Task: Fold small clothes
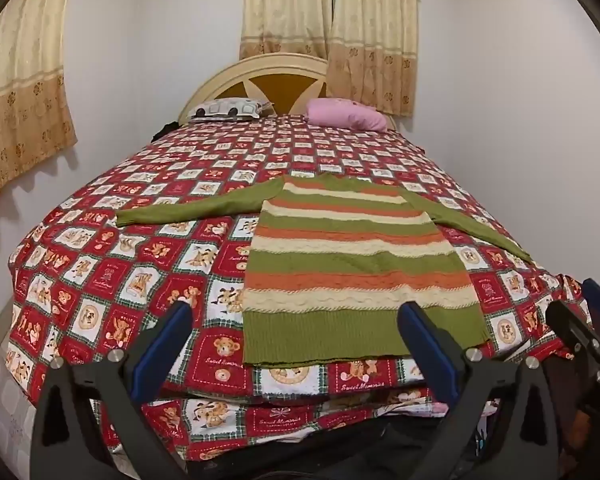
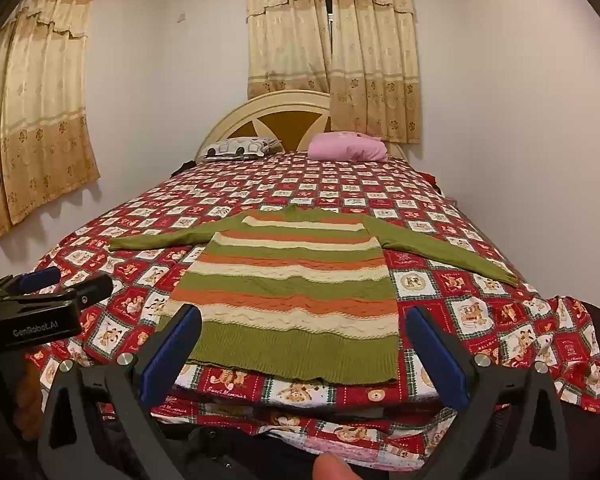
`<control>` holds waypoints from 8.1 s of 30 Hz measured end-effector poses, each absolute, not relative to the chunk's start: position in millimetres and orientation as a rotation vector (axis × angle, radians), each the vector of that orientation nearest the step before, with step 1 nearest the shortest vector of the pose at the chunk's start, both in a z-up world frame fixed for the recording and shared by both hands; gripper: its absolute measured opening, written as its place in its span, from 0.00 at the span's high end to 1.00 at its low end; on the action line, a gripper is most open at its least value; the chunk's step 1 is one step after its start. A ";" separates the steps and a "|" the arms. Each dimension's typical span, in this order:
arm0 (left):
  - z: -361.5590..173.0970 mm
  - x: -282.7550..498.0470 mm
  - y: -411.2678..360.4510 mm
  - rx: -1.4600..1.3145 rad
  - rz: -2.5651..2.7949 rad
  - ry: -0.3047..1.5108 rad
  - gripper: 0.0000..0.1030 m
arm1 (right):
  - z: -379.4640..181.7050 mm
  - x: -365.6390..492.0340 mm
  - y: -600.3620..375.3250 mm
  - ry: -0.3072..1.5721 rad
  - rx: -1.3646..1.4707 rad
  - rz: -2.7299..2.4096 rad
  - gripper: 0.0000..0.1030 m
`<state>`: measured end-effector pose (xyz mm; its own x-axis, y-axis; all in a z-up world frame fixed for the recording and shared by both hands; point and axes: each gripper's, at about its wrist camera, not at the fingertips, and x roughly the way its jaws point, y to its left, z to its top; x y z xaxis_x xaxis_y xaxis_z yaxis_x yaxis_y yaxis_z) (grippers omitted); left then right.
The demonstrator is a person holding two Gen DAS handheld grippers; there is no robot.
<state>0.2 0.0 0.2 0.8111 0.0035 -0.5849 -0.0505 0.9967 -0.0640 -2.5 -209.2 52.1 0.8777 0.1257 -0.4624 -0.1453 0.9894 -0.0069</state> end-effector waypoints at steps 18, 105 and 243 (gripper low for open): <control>-2.4 2.7 6.0 -0.051 0.069 0.612 0.00 | 43.4 4.3 -218.0 0.497 -0.022 0.144 0.01; -27.1 50.2 7.8 0.047 0.096 0.635 0.00 | 8.7 68.4 -240.5 0.570 -0.006 0.210 0.01; -149.6 322.4 109.9 -0.168 0.208 0.797 0.00 | -91.3 457.6 -6.0 0.881 -0.448 0.480 0.42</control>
<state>322.4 109.9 -149.6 0.6801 0.1215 -0.7230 -0.2479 0.9662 -0.0708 457.6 -6.0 -91.3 0.5456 0.2107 -0.8111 -0.5669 0.8056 -0.1721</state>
